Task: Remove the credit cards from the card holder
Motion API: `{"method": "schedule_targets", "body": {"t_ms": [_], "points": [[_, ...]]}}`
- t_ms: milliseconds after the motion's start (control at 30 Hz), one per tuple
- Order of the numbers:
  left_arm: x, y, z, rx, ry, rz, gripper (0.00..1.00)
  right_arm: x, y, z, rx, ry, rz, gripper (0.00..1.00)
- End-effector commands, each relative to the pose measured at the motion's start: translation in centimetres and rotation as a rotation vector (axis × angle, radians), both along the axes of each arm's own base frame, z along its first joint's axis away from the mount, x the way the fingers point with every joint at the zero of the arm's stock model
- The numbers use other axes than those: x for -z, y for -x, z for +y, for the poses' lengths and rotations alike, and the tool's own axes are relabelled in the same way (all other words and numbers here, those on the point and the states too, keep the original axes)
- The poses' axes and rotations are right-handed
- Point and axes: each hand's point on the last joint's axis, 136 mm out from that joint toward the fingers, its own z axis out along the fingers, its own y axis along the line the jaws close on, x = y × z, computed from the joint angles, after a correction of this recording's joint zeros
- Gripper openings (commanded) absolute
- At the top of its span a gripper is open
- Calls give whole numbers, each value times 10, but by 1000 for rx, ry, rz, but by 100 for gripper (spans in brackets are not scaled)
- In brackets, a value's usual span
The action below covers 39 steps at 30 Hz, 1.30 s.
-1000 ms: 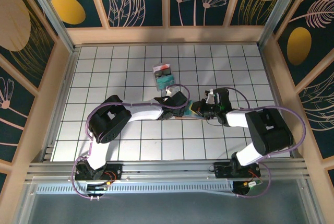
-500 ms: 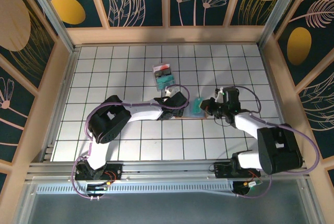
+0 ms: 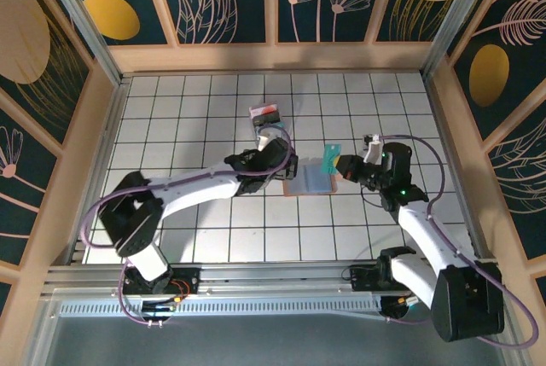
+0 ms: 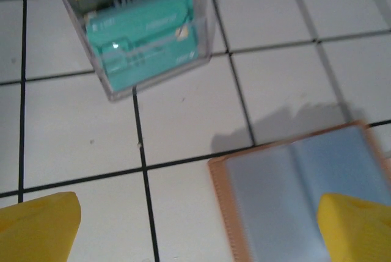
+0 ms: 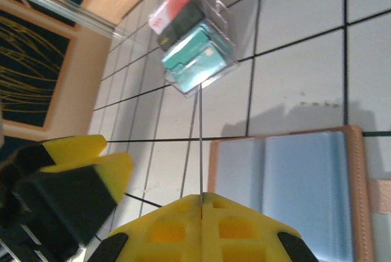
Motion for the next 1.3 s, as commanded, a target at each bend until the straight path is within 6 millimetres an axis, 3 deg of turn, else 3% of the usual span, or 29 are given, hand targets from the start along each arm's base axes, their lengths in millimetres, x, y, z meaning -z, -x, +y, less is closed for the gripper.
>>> {"method": "schedule_targets", "body": {"t_ms": [0,300,500,733,1267], "points": [[-28,1,-9,40,127,-54,99,-29,5,8,-68,-39,-98,0],[-107,8,-52,282,570,-149,89,-71,12,22,-143,-182,-185,0],[-141,13,-61,375,677,-227,90,-92,12,23,-151,-200,-218,0],[-142,29,-73,516,810,-187,82,-114,17,25,-173,-253,-273,0],[-143,46,-92,683,872,-155,68,-133,21,32,-234,-354,-317,0]]}}
